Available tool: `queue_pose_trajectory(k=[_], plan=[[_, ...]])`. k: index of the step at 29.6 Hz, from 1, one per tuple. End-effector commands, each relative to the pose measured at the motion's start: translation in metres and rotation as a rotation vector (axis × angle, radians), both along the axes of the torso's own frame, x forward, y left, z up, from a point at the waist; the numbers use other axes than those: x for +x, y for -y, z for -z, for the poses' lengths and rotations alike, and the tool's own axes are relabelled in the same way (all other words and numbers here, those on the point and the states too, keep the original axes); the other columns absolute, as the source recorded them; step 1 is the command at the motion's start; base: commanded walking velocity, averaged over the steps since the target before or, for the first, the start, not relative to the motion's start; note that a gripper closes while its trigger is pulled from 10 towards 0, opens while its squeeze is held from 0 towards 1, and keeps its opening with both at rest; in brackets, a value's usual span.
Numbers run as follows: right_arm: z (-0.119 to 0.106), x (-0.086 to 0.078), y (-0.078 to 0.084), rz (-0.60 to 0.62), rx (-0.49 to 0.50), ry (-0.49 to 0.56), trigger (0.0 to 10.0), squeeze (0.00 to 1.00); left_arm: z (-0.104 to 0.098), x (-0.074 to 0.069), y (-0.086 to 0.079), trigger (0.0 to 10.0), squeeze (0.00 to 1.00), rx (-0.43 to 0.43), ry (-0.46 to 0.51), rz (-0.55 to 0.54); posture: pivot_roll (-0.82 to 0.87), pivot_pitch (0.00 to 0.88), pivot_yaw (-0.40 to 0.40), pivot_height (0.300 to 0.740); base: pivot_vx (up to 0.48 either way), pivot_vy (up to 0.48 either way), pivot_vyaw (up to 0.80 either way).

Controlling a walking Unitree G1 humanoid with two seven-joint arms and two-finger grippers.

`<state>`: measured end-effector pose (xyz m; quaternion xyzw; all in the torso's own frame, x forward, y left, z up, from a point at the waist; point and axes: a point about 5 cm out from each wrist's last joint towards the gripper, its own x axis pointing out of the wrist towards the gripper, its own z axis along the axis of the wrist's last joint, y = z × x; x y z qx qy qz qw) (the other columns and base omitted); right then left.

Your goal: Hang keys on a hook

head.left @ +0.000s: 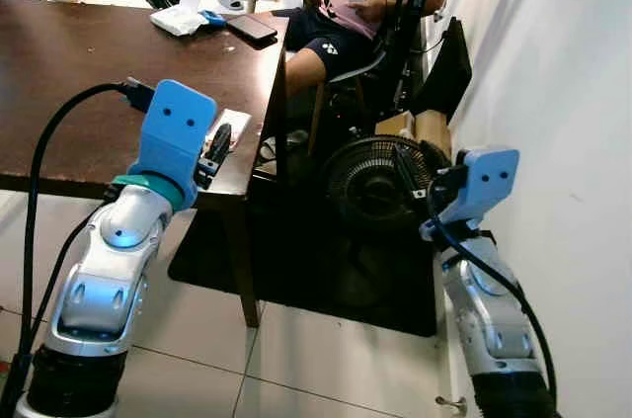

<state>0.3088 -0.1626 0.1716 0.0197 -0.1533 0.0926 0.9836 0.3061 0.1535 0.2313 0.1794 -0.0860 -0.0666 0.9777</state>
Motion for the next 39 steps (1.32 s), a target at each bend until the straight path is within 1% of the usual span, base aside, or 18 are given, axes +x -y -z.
queue_pose_trajectory(k=[1, 6, 8, 9, 12, 24, 27, 28, 29, 30, 31, 32, 33, 34, 35, 37, 38, 39], plan=[[-0.002, 0.000, -0.006, -0.021, -0.008, 0.013, 10.0, 0.00, 0.005, 0.001, -0.007, 10.0, 0.00, 0.010, -0.016, -0.029, 0.06, 0.000, 0.069, 0.740, 0.461, 0.000, 0.00], [-0.002, 0.000, -0.007, -0.025, -0.027, 0.017, 10.0, 0.00, 0.005, 0.001, -0.007, 10.0, 0.00, 0.015, -0.015, -0.030, 0.06, 0.000, 0.069, 0.740, 0.449, 0.000, 0.00], [-0.004, -0.001, -0.011, -0.039, -0.074, 0.028, 10.0, 0.00, 0.006, 0.000, -0.008, 10.0, 0.00, 0.022, -0.016, -0.034, 0.06, 0.000, 0.070, 0.740, 0.439, 0.000, 0.00], [-0.004, -0.001, -0.011, -0.039, -0.074, 0.028, 10.0, 0.00, 0.006, 0.000, -0.008, 10.0, 0.00, 0.022, -0.016, -0.034, 0.06, 0.000, 0.070, 0.740, 0.439, 0.000, 0.00], [-0.010, 0.003, -0.018, -0.069, -0.133, 0.051, 10.0, 0.00, 0.007, -0.001, -0.014, 10.0, 0.00, 0.032, -0.020, -0.056, 0.07, 0.000, 0.059, 0.740, 0.405, 0.000, 0.00], [-0.013, 0.007, -0.018, -0.085, -0.138, 0.055, 10.0, 0.00, 0.010, -0.003, -0.016, 10.0, 0.00, 0.028, -0.021, -0.071, 0.07, 0.000, 0.045, 0.740, 0.370, 0.000, 0.00], [-0.013, 0.008, -0.017, -0.082, -0.139, 0.053, 10.0, 0.00, 0.011, -0.003, -0.015, 10.0, 0.00, 0.026, -0.027, -0.062, 0.07, 0.000, 0.045, 0.740, 0.000, 0.000, 0.00], [-0.013, 0.008, -0.016, -0.079, -0.140, 0.051, 10.0, 0.00, 0.013, -0.004, -0.013, 10.0, 0.00, 0.033, -0.051, -0.024, 0.06, 0.000, 0.044, 0.740, 0.000, 0.000, 0.00], [-0.013, 0.008, -0.016, -0.079, -0.140, 0.051, 10.0, 0.00, 0.013, -0.004, -0.013, 10.0, 0.00, 0.033, -0.051, -0.024, 0.06, 0.000, 0.044, 0.740, 0.000, 0.000, 0.00], [-0.012, 0.008, -0.014, -0.075, -0.141, 0.048, 10.0, 0.00, 0.021, -0.009, -0.007, 10.0, 0.00, 0.109, -0.094, 0.064, 0.06, 0.000, 0.044, 0.740, 0.000, 0.000, 0.00], [-0.012, 0.008, -0.014, -0.075, -0.141, 0.048, 10.0, 0.00, 0.021, -0.009, -0.007, 10.0, 0.00, 0.109, -0.094, 0.064, 0.06, 0.000, 0.044, 0.740, 0.000, 0.000, 0.00], [-0.012, 0.009, -0.012, -0.069, -0.144, 0.045, 10.0, 0.00, 0.032, -0.014, -0.002, 10.0, 0.00, 0.186, -0.166, 0.147, 0.06, 0.000, 0.046, 0.740, 0.000, 0.000, 0.00], [-0.012, 0.010, -0.010, -0.062, -0.147, 0.044, 10.0, 0.00, 0.044, -0.021, 0.001, 10.0, 0.00, 0.235, -0.243, 0.220, 0.06, 0.000, 0.047, 0.740, 0.000, 0.000, 0.00], [-0.012, 0.010, -0.010, -0.062, -0.147, 0.044, 10.0, 0.00, 0.044, -0.021, 0.001, 10.0, 0.00, 0.235, -0.243, 0.220, 0.06, 0.000, 0.047, 0.740, 0.000, 0.000, 0.00], [-0.012, 0.010, -0.008, -0.057, -0.149, 0.044, 10.0, 0.00, 0.051, -0.025, 0.003, 10.0, 0.00, 0.260, -0.291, 0.259, 0.06, 0.000, 0.047, 0.740, 0.000, 0.000, 0.00], [-0.012, 0.010, -0.008, -0.057, -0.149, 0.044, 10.0, 0.00, 0.051, -0.025, 0.003, 10.0, 0.00, 0.260, -0.291, 0.259, 0.06, 0.000, 0.047, 0.740, 0.000, 0.000, 0.00], [-0.011, 0.011, -0.006, -0.052, -0.153, 0.042, 10.0, 0.00, 0.055, -0.027, 0.003, 10.0, 0.00, 0.280, -0.328, 0.281, 0.06, 0.000, 0.051, 0.740, 0.000, 0.000, 0.00], [-0.011, 0.011, -0.006, -0.052, -0.153, 0.042, 10.0, 0.00, 0.055, -0.027, 0.003, 10.0, 0.00, 0.280, -0.328, 0.281, 0.06, 0.000, 0.051, 0.740, 0.000, 0.000, 0.00]])
